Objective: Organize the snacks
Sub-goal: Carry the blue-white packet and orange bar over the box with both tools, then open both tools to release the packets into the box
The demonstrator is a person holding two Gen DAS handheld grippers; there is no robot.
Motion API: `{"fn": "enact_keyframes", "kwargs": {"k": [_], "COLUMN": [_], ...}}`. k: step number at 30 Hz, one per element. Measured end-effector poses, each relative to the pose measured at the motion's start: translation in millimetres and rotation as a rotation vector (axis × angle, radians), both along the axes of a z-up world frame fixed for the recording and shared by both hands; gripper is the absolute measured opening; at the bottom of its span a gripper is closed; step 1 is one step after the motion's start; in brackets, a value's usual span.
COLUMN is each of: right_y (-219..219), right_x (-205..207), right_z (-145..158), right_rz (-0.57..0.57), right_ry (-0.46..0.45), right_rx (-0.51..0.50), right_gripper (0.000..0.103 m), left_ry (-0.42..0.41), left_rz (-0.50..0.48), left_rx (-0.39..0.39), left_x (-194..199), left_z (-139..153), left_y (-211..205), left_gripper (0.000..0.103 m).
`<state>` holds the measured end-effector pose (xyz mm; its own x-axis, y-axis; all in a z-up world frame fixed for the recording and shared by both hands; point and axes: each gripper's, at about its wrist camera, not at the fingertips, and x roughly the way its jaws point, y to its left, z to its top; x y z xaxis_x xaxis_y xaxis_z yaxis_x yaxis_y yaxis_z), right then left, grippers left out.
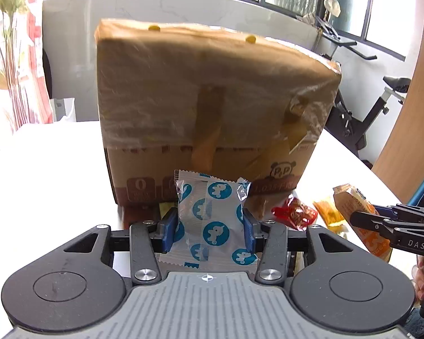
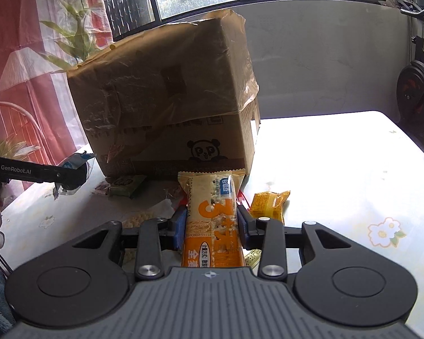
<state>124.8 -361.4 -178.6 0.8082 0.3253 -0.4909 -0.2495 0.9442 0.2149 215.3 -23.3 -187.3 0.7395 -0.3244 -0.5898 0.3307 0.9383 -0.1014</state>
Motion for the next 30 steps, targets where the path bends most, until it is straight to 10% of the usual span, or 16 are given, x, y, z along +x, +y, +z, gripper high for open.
{"fn": "enact_keyframes", "kwargs": {"k": [15,30], "right_y": [55,109], "right_x": [106,209], "right_z": [158,139], "right_rz": [0.149,0.106], "right_ry": [-0.286,-0.124], "right_rx": [-0.016,0.005], "right_gripper": [0.038,0.050], "left_ry": [-0.284,-0.195], "left_rz": [0.003,0.000], "left_rx": [-0.063,-0.096], "left_x": [72,151], "left_z": [131,120], "left_y": [8,0], "left_gripper": [0.049,0.061]}}
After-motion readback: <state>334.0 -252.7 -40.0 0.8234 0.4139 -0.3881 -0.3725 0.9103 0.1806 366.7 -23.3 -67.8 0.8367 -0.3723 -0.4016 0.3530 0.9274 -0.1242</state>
